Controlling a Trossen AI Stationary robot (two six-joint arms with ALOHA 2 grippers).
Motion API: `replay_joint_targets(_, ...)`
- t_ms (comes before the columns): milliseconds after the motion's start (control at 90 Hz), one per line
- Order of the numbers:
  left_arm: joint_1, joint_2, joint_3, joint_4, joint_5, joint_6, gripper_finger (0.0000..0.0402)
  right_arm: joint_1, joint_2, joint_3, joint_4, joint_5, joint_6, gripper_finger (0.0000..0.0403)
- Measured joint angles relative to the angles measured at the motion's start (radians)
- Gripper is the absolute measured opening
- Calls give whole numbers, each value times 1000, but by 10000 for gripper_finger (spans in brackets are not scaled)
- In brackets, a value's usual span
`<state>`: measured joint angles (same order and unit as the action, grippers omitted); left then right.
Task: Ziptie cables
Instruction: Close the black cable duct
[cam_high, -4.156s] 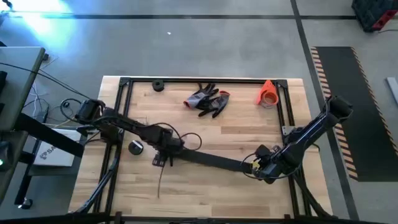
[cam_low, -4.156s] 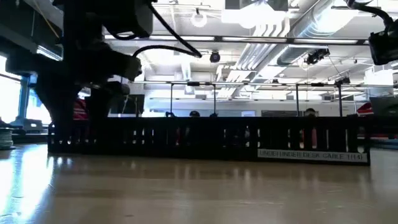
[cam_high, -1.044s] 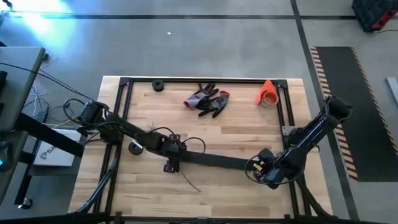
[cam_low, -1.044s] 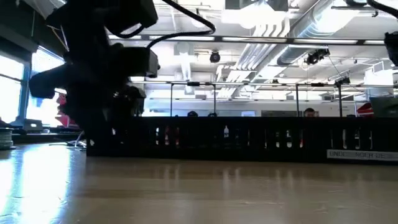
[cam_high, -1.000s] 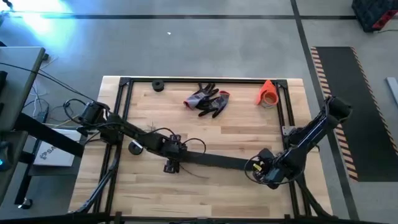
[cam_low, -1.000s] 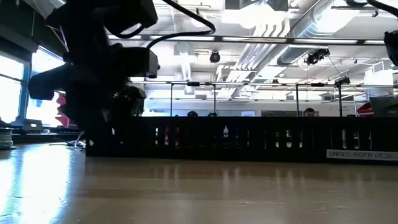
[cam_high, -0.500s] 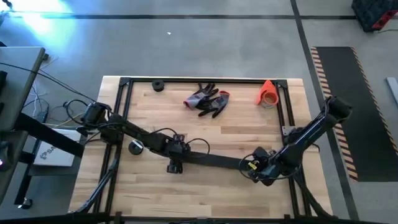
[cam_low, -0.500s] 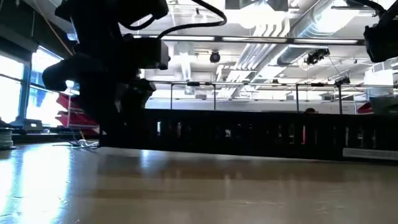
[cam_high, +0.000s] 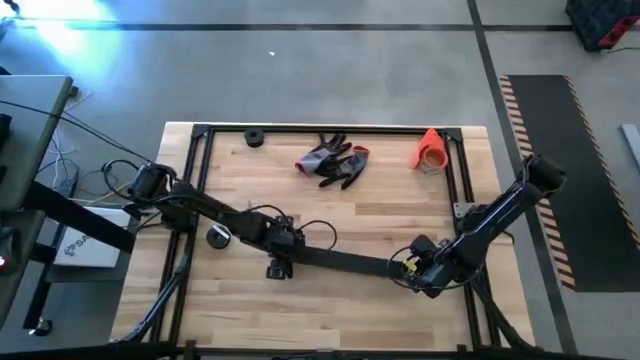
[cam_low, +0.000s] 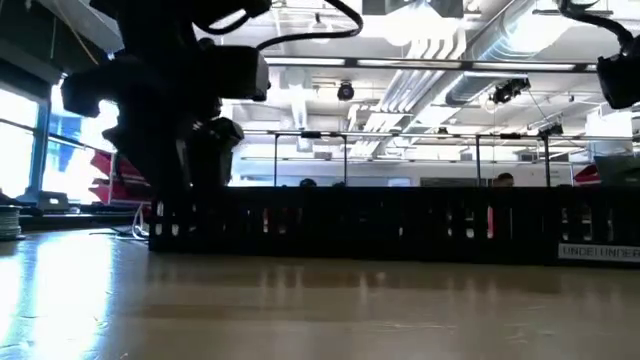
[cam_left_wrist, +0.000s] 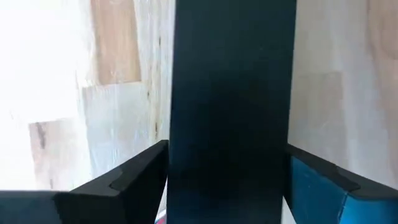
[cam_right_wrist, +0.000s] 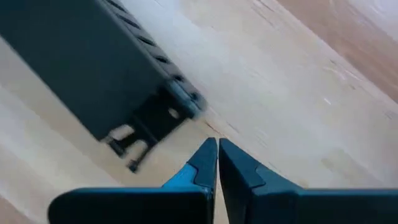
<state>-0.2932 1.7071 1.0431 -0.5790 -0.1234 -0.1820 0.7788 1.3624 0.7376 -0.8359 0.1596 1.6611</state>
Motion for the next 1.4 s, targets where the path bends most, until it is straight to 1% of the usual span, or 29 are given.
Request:
replay_joint_targets(100, 0, -57, 0, -17, -18, -28, 262, 11, 0, 0, -3, -6, 12, 0)
replay_joint_targets(211, 0, -149, 0, -52, -51, -79, 262, 14, 0, 0, -5, -8, 27, 0)
replay_joint_targets(344, -3, -256, -3, -172, -58, -203, 254, 36, 0, 0, 8, -24, 54, 0)
replay_joint_targets(411, -16, -299, -39, -204, -54, -284, 245, 60, 0, 0, 28, -46, 85, 0)
replay_joint_targets(500, -36, -334, -120, -206, -42, -386, 227, 101, 0, 0, 81, -47, 122, 0)
replay_joint_targets(556, -46, -340, -175, -176, -40, -436, 212, 124, 9, 1, 110, -29, 146, 0)
replay_joint_targets(611, -54, -337, -232, -113, -42, -470, 198, 142, 32, 1, 132, -12, 167, 0)
replay_joint_targets(711, -56, -318, -319, 69, -35, -488, 172, 153, 81, 1, 148, -11, 173, 0)
replay_joint_targets(778, -55, -310, -357, 180, -36, -495, 155, 152, 112, 1, 156, -11, 175, 0)
replay_joint_targets(844, -50, -297, -370, 245, -35, -498, 140, 146, 132, 1, 179, -11, 170, 0)
replay_joint_targets(1022, -46, -290, -371, 292, -67, -481, 105, 112, 163, 1, 222, 13, 123, 0)
replay_joint_targets(1167, -46, -290, -371, 280, -69, -472, 84, 96, 161, 1, 217, 8, 92, 0)
replay_joint_targets(1289, -46, -290, -371, 272, -68, -479, 73, 106, 149, 1, 192, -39, 123, 0)
replay_joint_targets(1400, -45, -290, -371, 272, -69, -479, 67, 121, 149, 1, 149, -45, 176, 0)
